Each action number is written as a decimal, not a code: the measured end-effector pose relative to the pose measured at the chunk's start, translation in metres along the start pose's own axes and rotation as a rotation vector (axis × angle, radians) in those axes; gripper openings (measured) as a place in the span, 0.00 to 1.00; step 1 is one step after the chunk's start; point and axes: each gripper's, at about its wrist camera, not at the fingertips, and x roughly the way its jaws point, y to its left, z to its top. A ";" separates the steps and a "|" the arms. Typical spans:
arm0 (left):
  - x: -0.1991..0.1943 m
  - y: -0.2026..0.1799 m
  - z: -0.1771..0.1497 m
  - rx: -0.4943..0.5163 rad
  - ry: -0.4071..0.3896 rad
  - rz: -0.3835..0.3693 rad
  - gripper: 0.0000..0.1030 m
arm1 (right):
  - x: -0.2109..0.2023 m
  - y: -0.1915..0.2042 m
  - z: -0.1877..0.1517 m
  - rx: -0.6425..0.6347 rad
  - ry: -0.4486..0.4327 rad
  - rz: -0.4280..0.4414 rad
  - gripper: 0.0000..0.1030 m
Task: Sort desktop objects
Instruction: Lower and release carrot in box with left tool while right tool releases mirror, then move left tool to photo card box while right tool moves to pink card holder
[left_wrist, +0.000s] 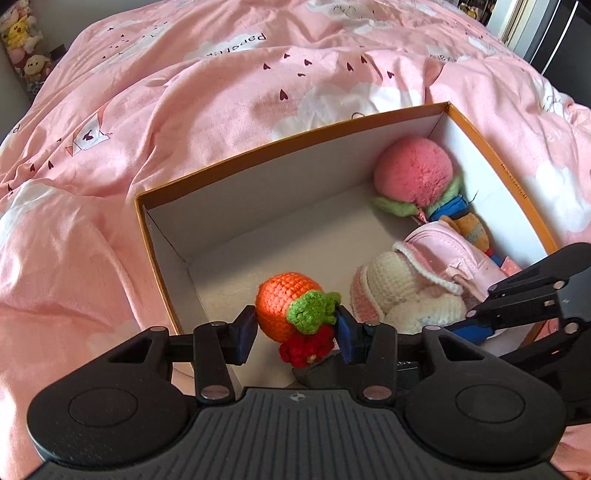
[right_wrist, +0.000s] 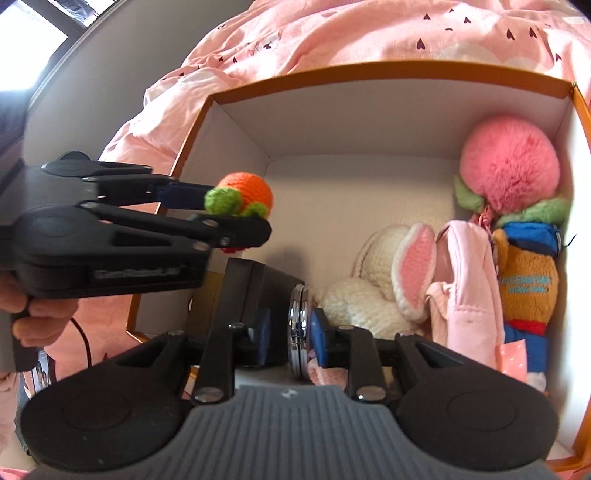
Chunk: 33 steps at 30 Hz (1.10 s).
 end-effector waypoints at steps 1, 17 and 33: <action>0.003 0.000 0.002 0.007 0.013 0.010 0.49 | -0.002 -0.001 0.001 0.001 -0.003 -0.004 0.27; 0.039 -0.016 0.029 0.215 0.290 0.181 0.52 | -0.017 -0.011 0.003 0.005 -0.067 0.000 0.26; 0.021 -0.012 0.019 0.263 0.305 0.172 0.59 | -0.029 -0.011 0.004 -0.001 -0.119 -0.062 0.29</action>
